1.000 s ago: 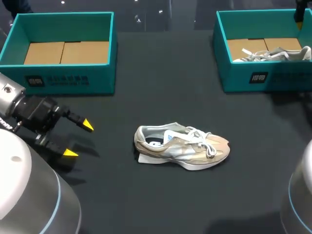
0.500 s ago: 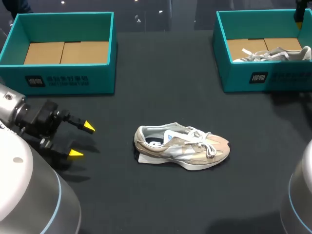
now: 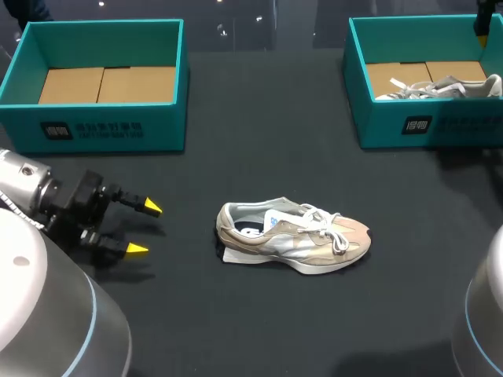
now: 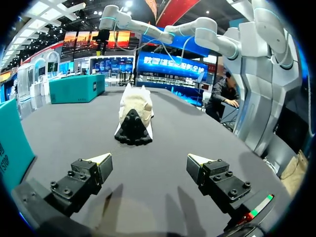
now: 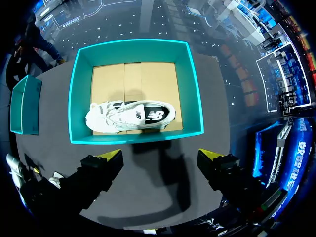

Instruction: Take the shoe out of the shoebox, open the shoe tongue, remove and reinsert the insole, then place the shoe into the shoebox

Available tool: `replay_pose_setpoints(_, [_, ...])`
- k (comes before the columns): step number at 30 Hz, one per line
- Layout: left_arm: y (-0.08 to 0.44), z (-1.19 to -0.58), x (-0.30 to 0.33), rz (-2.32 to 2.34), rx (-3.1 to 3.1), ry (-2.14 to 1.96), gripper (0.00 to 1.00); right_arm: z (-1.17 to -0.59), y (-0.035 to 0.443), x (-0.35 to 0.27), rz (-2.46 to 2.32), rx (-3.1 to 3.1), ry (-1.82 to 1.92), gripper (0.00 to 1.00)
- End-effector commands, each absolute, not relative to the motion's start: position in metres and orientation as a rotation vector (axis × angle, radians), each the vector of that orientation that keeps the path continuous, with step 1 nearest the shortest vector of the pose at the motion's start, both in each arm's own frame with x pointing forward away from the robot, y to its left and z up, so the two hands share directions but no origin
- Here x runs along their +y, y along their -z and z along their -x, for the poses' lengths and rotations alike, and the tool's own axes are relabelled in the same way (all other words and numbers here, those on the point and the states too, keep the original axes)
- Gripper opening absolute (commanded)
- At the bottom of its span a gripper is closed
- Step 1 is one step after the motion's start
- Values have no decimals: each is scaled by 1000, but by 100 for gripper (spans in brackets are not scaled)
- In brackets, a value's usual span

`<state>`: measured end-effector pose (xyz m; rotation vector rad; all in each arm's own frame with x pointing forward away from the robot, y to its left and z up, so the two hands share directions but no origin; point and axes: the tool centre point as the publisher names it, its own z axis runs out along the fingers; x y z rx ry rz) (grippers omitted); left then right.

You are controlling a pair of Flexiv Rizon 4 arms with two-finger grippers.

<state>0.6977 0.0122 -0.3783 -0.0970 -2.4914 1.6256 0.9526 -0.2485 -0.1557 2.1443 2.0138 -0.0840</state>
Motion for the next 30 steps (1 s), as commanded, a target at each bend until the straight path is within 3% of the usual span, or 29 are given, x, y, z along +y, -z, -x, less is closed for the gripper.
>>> replay_pose_setpoints(1, [386, -701, 11, 84, -2485, -1635, 100, -953, 156, -249, -2144, 2014, 85, 100])
replay_pose_setpoints(30, [403, -718, -23, 51, -2461, -1695, 100, -953, 156, -249, -2144, 2014, 85, 100])
